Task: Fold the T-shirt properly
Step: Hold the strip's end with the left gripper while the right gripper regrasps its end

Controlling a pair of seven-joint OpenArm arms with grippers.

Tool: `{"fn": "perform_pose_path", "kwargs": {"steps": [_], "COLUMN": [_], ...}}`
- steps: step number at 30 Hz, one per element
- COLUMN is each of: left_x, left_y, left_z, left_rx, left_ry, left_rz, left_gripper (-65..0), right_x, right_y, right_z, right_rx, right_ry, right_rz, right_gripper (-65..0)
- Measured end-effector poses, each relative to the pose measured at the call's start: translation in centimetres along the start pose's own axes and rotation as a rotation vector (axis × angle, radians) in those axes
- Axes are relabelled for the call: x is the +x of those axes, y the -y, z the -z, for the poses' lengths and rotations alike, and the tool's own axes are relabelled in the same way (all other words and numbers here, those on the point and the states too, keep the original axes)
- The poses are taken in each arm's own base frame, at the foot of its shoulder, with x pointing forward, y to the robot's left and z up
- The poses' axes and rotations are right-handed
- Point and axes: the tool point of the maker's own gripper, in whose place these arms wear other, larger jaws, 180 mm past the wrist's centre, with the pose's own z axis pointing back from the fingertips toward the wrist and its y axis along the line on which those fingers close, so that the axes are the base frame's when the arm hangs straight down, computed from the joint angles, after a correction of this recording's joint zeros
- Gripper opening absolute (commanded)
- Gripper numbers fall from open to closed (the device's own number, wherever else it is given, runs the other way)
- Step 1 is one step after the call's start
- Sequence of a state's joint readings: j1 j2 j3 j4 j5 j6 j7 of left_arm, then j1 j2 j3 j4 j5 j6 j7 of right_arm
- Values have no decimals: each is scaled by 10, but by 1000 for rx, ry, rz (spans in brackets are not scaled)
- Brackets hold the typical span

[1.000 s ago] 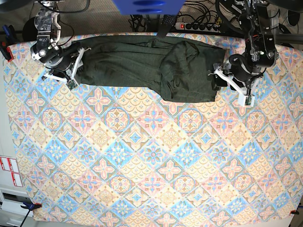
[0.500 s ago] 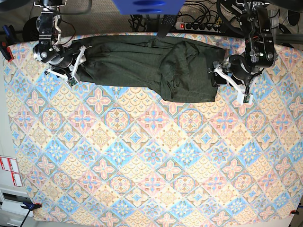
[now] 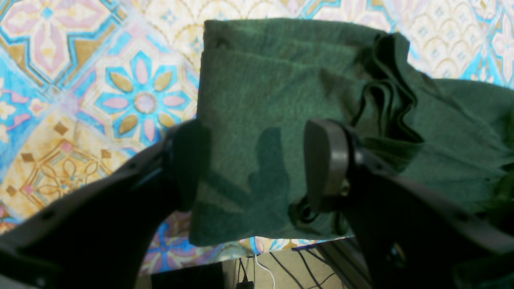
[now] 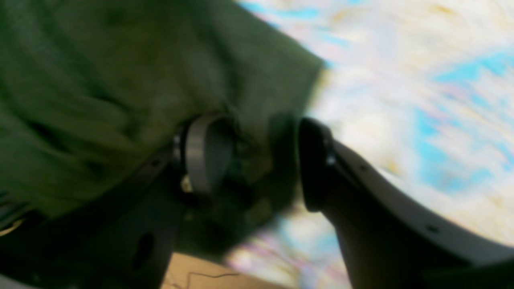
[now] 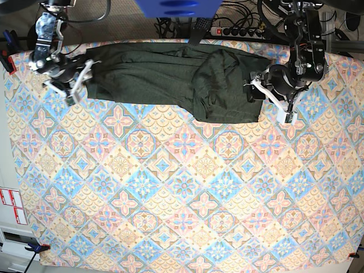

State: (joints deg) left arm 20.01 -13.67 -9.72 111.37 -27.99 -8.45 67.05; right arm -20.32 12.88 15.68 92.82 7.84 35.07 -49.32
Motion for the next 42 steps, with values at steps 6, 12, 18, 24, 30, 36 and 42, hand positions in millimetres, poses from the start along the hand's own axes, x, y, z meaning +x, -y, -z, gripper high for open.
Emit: {"fn": "perform_pose_path", "kwargs": {"steps": [6,12,18,24,30,36,42], "left_x": [-7,-9,-9,-9,-9,-9,-9], "left_y": [-4,-6,-6,-6,-7,-7,-7], "left_z": [12,13,13,13,12,12,12], "left_rx": [-1,4,4,3,5,5,6], "left_ry": [0,-6,-6,-6,-6,-5,-6], "left_rz": [-29,-29,-28,-29,-26,-26,-26], "left_gripper": [-247,-247,-247,-247,-247,-247,-247], "right_x": [3,-3,-4,-17,2,-9,11], "right_y": [4,3,0,-8,-2,-6,-27], "right_z": [-8,-7,-6,3,9,8,6], "right_rx": [-17,-13,1,66,62,71,185], "right_ry": [8,-11,-14,-46,-7,-38,54], "right_rz": [4,-1,-7,-20,-10,-10,98], "right_gripper": [-353,-318,-138,-137,-137,-137,-137]}}
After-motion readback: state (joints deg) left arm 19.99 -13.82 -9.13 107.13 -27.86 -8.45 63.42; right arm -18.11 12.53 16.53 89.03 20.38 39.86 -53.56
